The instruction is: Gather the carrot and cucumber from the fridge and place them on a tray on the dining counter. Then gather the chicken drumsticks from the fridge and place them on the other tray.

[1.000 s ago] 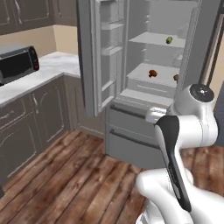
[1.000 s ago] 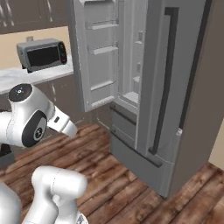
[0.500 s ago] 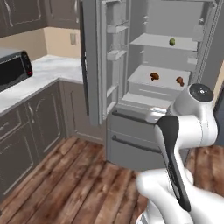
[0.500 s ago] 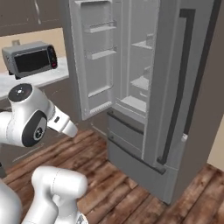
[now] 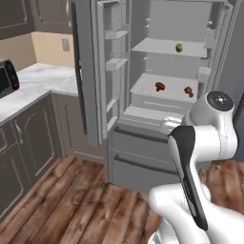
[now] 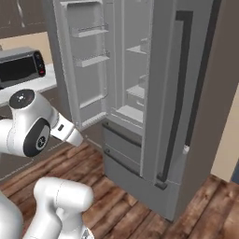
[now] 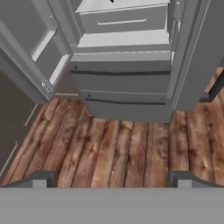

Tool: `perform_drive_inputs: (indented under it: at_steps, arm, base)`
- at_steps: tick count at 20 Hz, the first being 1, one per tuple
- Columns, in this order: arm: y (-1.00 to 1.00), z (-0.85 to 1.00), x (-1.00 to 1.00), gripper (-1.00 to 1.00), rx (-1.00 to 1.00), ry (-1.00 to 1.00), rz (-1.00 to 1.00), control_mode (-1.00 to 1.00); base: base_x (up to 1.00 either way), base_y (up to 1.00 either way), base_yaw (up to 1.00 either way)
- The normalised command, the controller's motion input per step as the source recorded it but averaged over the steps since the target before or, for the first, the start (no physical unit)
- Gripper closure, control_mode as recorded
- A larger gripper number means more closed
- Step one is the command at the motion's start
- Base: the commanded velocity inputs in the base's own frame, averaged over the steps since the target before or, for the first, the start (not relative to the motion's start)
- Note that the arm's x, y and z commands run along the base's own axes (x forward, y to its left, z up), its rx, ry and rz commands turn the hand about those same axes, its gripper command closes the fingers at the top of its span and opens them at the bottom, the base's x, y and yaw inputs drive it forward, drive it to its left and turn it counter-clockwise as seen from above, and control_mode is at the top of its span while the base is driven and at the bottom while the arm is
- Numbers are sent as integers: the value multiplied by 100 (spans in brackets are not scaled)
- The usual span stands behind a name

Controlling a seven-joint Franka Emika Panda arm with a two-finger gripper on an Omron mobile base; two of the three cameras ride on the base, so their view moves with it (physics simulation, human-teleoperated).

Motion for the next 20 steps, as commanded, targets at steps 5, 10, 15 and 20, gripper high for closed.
perform_drive_inputs:
  at_steps: [5,10,15,20]
  arm:
    - [0,0,0,-100,0,0,0,100]
    - [0,0,0,-100,0,0,0,100]
    - [0,0,0,-100,0,0,0,100]
    - [0,0,0,-100,0,0,0,100]
  base:
    - [59,0,-19]
    - [65,2,-17]
    - [60,12,-17]
    - [55,29,-16]
